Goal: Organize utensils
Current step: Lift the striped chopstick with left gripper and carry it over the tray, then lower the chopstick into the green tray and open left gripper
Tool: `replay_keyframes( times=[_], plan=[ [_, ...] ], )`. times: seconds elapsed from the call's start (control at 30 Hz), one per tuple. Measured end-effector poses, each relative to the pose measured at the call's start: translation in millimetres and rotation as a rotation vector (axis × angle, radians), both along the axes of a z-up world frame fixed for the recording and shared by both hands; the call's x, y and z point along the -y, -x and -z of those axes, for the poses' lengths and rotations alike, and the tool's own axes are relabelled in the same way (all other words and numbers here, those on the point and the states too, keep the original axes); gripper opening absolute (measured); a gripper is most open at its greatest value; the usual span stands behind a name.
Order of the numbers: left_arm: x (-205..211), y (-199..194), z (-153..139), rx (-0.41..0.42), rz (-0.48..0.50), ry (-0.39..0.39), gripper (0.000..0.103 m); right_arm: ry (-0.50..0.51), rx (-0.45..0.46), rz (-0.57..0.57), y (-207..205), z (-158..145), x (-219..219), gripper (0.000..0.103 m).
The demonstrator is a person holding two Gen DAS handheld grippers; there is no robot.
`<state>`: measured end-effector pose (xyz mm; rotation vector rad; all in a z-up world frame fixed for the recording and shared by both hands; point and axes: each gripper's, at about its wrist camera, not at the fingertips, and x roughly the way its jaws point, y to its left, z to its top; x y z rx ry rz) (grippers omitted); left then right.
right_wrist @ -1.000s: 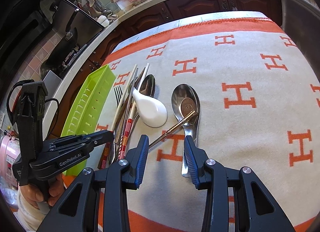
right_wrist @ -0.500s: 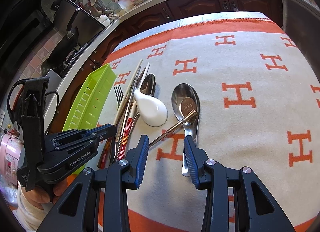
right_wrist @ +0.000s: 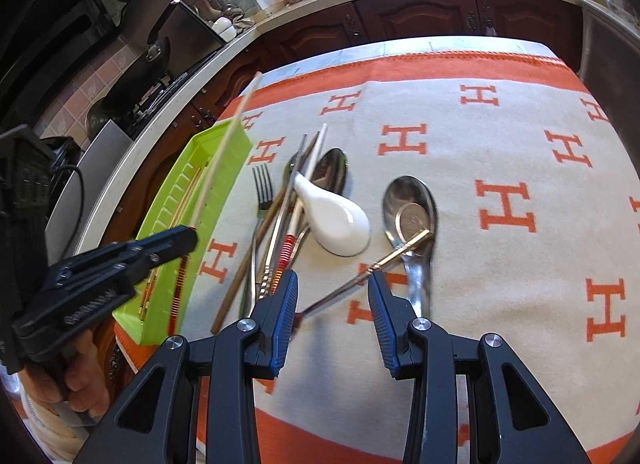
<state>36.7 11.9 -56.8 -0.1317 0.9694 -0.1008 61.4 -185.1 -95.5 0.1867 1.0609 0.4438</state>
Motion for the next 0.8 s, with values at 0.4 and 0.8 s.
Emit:
replay_keyframes(
  times=[0.4,0.8],
  plan=[
    [-78.9,38.7,-47.1,0.094,-0.118,0.029,0.003,0.009,0.022,-0.052,-2.8,-18.4,-36.6,0.038],
    [-145.2,33.5,-20.6,0.064,-0.219,-0.004,0.003,0.02,-0.058,-0.043,-23.8,3.2,-59.6,0.038]
  ],
)
